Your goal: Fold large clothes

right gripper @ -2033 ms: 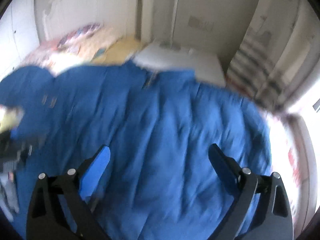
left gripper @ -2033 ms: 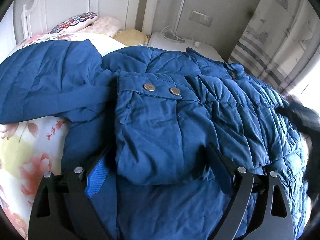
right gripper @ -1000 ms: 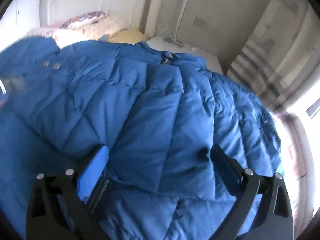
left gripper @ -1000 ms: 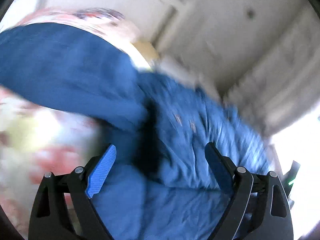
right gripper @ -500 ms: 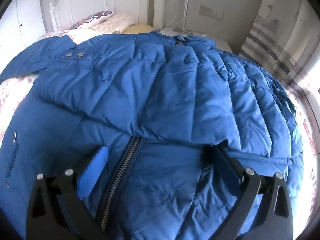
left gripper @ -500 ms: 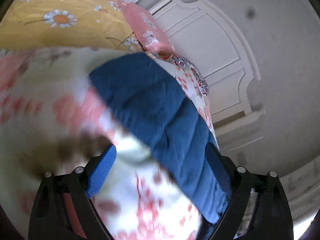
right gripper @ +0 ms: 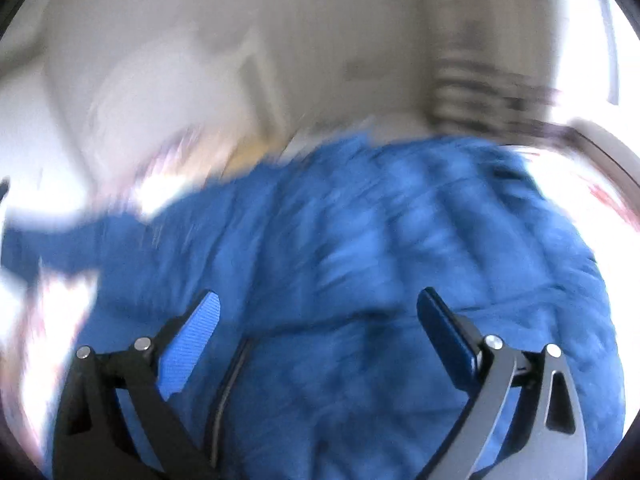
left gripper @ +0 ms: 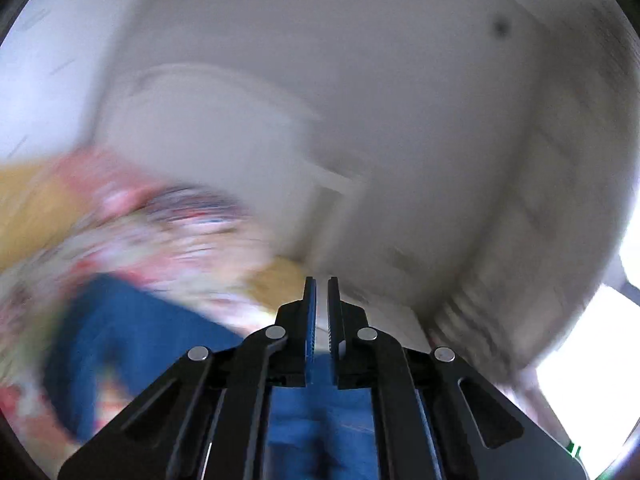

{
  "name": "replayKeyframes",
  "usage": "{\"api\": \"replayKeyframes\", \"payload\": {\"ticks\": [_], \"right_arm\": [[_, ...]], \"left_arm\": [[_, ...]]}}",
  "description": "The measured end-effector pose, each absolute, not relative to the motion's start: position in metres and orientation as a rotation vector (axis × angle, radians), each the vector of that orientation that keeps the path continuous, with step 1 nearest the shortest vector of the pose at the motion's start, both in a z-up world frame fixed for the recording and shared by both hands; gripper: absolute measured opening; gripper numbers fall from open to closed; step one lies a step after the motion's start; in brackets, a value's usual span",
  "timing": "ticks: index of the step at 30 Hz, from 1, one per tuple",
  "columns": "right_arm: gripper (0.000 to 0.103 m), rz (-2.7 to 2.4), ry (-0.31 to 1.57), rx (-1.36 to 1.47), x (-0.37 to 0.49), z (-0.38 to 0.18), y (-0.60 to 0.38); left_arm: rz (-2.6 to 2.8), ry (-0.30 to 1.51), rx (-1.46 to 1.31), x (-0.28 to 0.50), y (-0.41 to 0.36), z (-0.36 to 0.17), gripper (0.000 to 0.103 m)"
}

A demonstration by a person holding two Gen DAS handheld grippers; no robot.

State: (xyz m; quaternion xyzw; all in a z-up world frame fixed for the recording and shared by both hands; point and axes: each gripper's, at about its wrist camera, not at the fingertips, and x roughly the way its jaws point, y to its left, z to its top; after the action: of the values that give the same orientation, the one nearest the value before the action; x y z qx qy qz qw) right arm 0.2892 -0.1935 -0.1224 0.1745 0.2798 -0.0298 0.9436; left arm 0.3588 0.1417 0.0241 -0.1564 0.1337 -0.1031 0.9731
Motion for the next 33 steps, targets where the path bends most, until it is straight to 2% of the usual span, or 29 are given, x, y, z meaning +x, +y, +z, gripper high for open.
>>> {"api": "replayKeyframes", "payload": {"ticks": [2,5,7,9,10,11,12,14,18,26,28,29,30,33], "right_arm": [[0.099,-0.113,0.459,0.508,0.271,-0.121,-0.225],[0.099,-0.166,0.388,0.721,0.254,-0.132,-0.268],[0.099,-0.16,0.404,0.812,0.253,-0.142,-0.283],[0.099,-0.149,0.411,0.821,0.255,-0.143,-0.287],[0.099,-0.135,0.411,0.8,0.256,-0.141,-0.284],[0.099,-0.12,0.417,0.773,0.258,-0.139,-0.28],[0.099,-0.107,0.424,0.749,0.261,-0.137,-0.277],[0.099,-0.091,0.437,0.713,0.265,-0.135,-0.27],[0.099,-0.081,0.456,0.687,0.268,-0.137,-0.264],[0.099,-0.083,0.46,0.673,0.265,-0.139,-0.26],[0.099,-0.081,0.467,0.652,0.265,-0.138,-0.254],[0.099,-0.078,0.47,0.642,0.266,-0.137,-0.253],[0.099,-0.076,0.474,0.63,0.267,-0.137,-0.251],[0.099,-0.068,0.482,0.623,0.268,-0.137,-0.249]], "left_arm": [[-0.304,0.302,-0.188,0.361,0.064,0.021,0.004],[-0.441,0.445,-0.084,0.375,-0.036,-0.016,0.004],[-0.511,0.573,-0.152,0.385,-0.064,-0.051,0.008],[-0.53,0.661,-0.293,0.394,-0.054,-0.079,0.018],[-0.518,0.679,-0.397,0.394,-0.034,-0.092,0.045],[-0.499,0.67,-0.479,0.388,-0.014,-0.098,0.081],[-0.461,0.621,-0.578,0.378,0.016,-0.103,0.091],[-0.322,0.474,-0.746,0.35,0.086,-0.109,0.094],[-0.128,0.422,-0.871,0.326,0.192,-0.119,0.097],[-0.023,0.262,-1.177,0.299,0.303,-0.146,0.097],[0.009,0.227,-1.273,0.297,0.323,-0.154,0.094],[0.019,0.222,-1.298,0.299,0.331,-0.155,0.083],[0.035,0.227,-1.308,0.301,0.336,-0.154,0.078],[0.084,0.202,-1.413,0.302,0.357,-0.158,0.076]]}}
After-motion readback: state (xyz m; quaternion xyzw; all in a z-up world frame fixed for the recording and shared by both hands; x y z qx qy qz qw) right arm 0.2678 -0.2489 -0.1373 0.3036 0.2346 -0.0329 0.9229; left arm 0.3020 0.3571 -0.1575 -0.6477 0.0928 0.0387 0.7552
